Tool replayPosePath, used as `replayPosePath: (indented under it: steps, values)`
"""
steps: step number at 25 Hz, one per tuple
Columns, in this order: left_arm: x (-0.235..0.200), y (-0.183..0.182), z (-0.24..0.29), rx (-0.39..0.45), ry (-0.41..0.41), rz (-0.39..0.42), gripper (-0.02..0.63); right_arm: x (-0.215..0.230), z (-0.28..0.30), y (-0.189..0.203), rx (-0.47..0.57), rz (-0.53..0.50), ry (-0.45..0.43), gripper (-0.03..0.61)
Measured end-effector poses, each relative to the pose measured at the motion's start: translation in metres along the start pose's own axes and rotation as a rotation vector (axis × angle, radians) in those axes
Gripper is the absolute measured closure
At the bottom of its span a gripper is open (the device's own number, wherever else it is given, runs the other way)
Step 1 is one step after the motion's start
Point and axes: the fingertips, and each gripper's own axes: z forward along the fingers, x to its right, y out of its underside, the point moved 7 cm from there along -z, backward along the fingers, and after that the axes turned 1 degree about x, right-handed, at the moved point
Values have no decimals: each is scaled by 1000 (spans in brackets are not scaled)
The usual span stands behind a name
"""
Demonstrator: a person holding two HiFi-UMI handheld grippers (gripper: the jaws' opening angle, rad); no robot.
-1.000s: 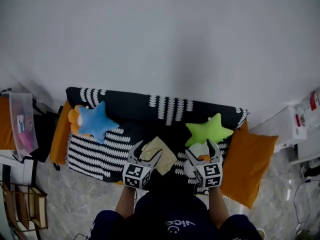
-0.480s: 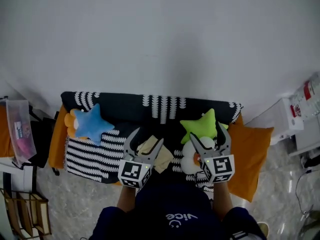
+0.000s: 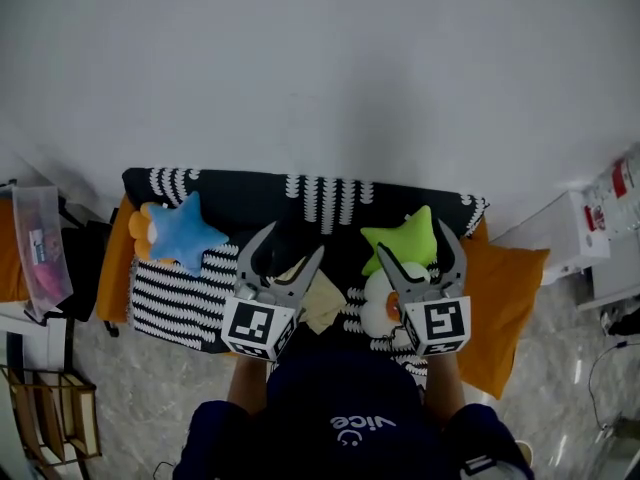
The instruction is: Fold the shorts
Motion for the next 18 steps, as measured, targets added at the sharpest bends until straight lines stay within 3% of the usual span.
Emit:
replayPosePath:
  steps: [3,8,15,18]
  values:
    - [-3,-3,-3,48,-34,-18,392,0,2,-6,20,-10,7,239]
    - [-4,-7,-8,109,-95,-8,609,1,-1,-8,108,-47,18,395]
    - [1,-12,-6,165,-90,38,612,1,-5,-11,190,-37,41,569]
    - [7,-9,-2,158,-60,52,612,0,-8,-14,241,-31,37,569]
